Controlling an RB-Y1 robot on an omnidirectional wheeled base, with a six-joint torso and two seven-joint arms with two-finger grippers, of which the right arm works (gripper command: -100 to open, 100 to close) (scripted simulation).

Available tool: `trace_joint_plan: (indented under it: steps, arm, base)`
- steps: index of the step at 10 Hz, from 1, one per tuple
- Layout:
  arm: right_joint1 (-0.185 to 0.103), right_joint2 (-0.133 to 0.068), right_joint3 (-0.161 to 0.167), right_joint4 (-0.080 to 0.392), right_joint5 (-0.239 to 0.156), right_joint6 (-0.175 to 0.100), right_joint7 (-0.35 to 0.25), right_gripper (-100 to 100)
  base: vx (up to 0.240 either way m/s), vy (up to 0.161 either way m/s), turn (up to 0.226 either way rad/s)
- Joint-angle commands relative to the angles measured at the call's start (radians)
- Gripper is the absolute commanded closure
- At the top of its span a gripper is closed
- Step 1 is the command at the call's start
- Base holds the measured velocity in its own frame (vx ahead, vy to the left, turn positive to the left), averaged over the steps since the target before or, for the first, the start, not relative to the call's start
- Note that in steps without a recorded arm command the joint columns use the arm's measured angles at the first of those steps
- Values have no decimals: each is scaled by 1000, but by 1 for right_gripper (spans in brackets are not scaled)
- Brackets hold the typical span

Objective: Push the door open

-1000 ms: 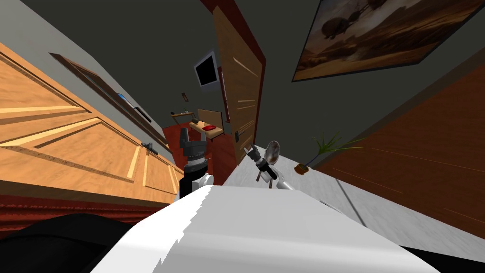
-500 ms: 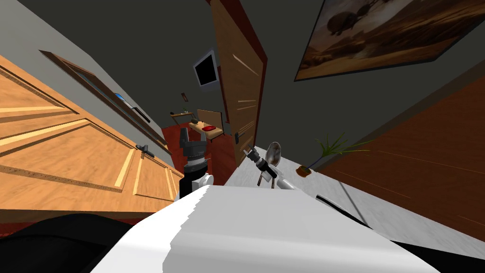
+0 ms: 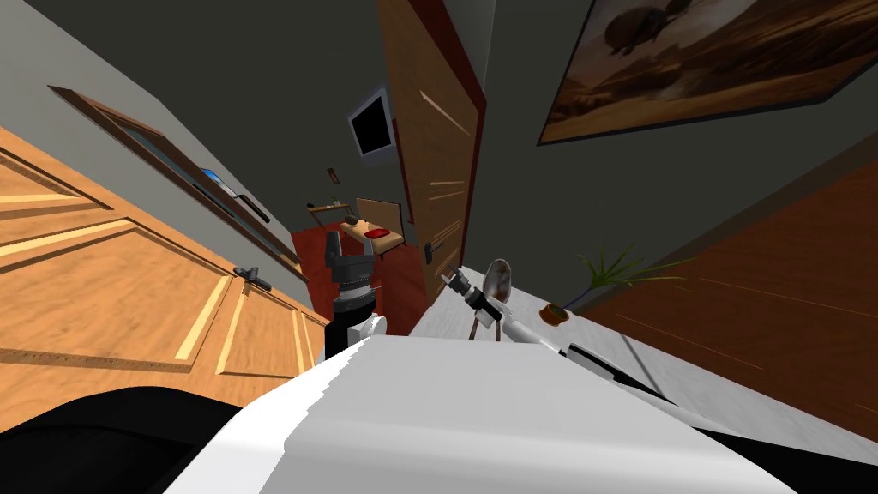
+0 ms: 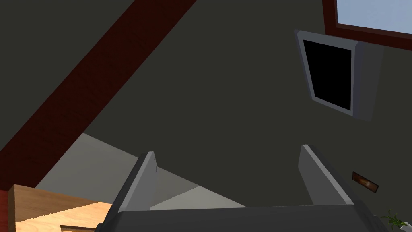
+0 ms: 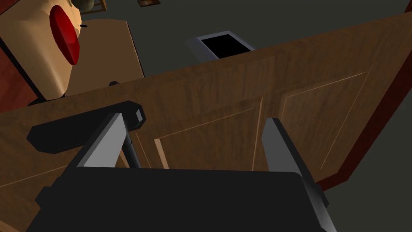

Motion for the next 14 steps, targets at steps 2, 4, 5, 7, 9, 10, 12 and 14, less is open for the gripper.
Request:
trace_joint_plan:
  steps: [2, 4, 5, 7, 9, 10, 12, 14]
  arm:
    - [-36, -14, 32, 56, -5, -11, -19, -100]
    - [-70, -30, 65, 109, -9, -22, -38, -100]
    - [-81, -36, 76, 126, -11, -25, -44, -100]
    - [-103, -47, 99, 162, -14, -32, -57, -100]
    - [-142, -65, 137, 222, -19, -44, -78, -100]
    - [-152, -70, 147, 237, -21, -47, -83, -100]
    - [-171, -79, 166, 267, -23, -53, -94, -100]
    - [-201, -94, 196, 315, -27, -63, -111, -100]
  base:
    - [93, 14, 2]
    - [121, 11, 4]
    - [129, 11, 0]
    - [97, 5, 2]
    - [133, 1, 3]
    - [155, 2, 4]
    - [102, 15, 2]
    - [109, 6, 3]
